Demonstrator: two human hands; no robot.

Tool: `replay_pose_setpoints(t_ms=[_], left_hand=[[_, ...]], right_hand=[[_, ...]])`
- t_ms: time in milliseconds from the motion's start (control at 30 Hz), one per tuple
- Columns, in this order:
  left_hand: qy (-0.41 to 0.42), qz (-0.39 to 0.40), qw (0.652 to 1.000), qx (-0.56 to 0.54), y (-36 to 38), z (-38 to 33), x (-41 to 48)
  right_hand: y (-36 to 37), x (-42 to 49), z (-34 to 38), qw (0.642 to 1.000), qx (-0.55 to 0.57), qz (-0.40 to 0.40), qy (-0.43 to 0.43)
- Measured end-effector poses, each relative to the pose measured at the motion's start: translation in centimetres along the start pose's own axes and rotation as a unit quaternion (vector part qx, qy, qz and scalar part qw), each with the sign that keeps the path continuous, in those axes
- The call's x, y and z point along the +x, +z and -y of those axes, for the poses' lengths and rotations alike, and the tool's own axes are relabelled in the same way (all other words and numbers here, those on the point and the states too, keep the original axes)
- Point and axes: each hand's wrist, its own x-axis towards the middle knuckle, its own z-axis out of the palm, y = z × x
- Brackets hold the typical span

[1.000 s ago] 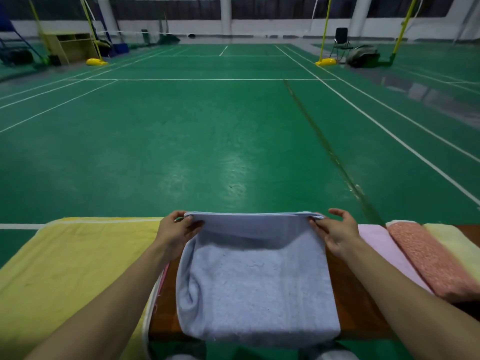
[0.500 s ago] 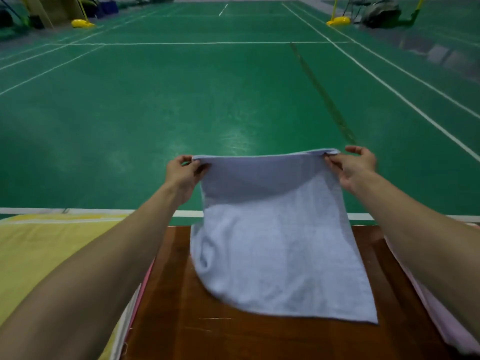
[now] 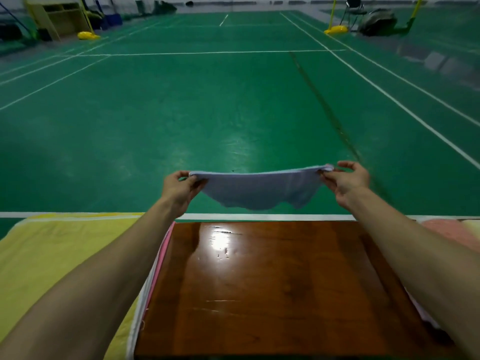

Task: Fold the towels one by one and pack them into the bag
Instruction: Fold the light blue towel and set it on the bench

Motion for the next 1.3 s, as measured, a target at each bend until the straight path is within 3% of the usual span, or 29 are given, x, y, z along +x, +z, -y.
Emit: replay_pose_setpoints(t_ms=[300, 700, 933, 1100, 1300], left_hand=[[-0.013, -0.007, 0.998, 0.059, -5.0, 0.9, -6.2], [0.044, 0.020, 0.988, 0.149, -9.3, 0.2, -13.9], [0.093, 0.021, 0.968, 0.233, -11.3, 1.5, -18.4], [0.139, 0.034, 0.937, 0.319, -12.4, 2.2, -20.3], [0.204, 0.044, 0.922, 0.327, -11.7, 1.0, -22.0]], right_hand=[[-5.5, -5.2, -4.4, 0.994, -0.110, 0.014, -0.016], [-10.5, -13.8, -2.5, 0.965, -0.191, 0.068, -0.165], [-13.1, -16.5, -4.0, 0.919, -0.284, 0.133, -0.238], [-14.5, -17.8, -4.5, 0.906, -0.297, 0.137, -0.270], [-15.4, -19.2, -4.0, 0.862, -0.328, 0.146, -0.358]])
